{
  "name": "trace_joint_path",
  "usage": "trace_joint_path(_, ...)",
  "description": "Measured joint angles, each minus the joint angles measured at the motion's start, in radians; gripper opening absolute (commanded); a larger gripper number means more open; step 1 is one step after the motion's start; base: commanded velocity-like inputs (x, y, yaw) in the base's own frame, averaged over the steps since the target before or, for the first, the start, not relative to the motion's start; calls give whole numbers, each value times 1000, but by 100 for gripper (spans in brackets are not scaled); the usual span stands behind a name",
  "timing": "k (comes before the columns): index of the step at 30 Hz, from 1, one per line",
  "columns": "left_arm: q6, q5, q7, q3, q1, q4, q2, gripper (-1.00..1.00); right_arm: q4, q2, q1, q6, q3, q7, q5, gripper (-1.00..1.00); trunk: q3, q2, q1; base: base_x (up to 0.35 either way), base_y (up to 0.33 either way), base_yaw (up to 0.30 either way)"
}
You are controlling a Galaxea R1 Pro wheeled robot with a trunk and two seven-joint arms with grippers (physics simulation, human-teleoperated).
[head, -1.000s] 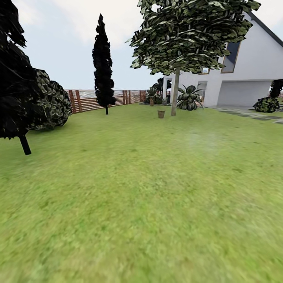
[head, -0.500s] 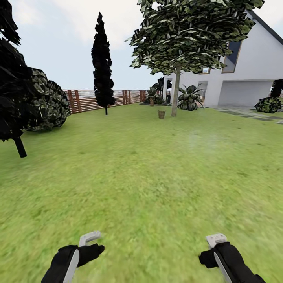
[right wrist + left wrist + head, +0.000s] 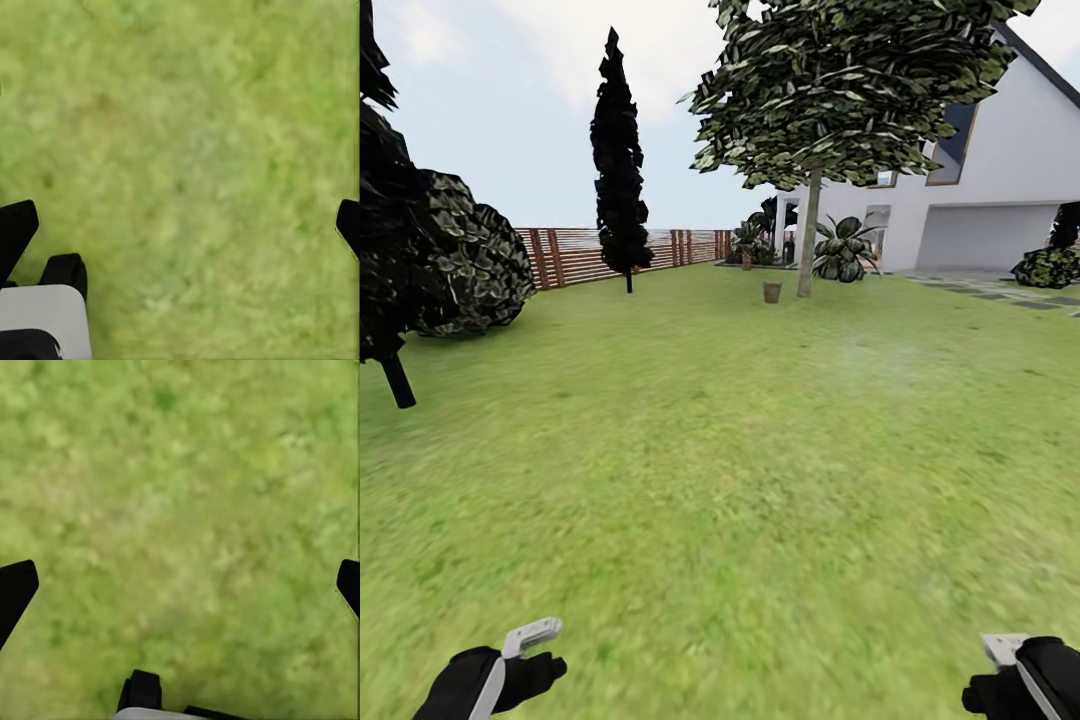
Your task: Take the three Easter eggs out of the wicker basket on the lawn in the garden, then place them on the lawn next to a single tree (choose any tree) so that all three eggs are next to the same tree and none are left in the basket.
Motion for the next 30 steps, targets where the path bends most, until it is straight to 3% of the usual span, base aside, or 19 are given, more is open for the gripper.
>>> trace_joint_path(6, 3, -2, 0, -6, -1, 2, -5, 100, -4, 28, 0, -6, 0, -20, 9, 100, 0, 0, 0, 338, 0, 0)
trace_joint_path(10, 0, -3, 1, -13, -1, -1, -22, 100, -5, 82, 0, -17, 1, -104, 9, 100, 0, 0, 0, 338, 0, 0)
trace_joint_path(13, 0, -6, 1, -13, -4, 9, -31, 100, -4, 106, -8, -53, 2, -182, 9, 100, 0, 0, 0, 338, 0, 0)
trace_joint_path(16, 1, -4, 6, -14, -35, 64, -65, 100, 19, 121, -84, -37, 3, -221, 5, 100, 0, 0, 0, 338, 0, 0)
trace_joint_path(17, 1, -6, 9, -14, -43, 73, -84, 100, 48, 125, -114, -25, 4, -224, 3, 100, 0, 0, 0, 338, 0, 0)
trace_joint_path(18, 0, -6, 14, -17, -54, 84, -111, 100, 135, 146, -176, -15, 9, -226, 2, 100, 0, 0, 0, 338, 0, 0)
trace_joint_path(22, -2, -12, 17, -17, -72, 99, -134, 100, 237, 176, -230, -51, 14, -228, 10, 100, 0, 0, 0, 338, 0, 0)
trace_joint_path(25, -24, -13, 18, -17, -115, 209, -137, 100, 254, 182, -235, -62, 14, -229, 12, 100, 0, 0, 0, 338, 0, 0)
trace_joint_path(29, -170, -12, 20, -19, -226, 450, -139, 100, 273, 202, -236, -64, 22, -232, 12, 100, 0, 0, 0, 338, 0, 0)
trace_joint_path(30, -179, -13, 20, -18, -241, 472, -137, 100, 275, 204, -236, -65, 26, -233, 12, 100, 0, 0, 0, 339, 0, 0)
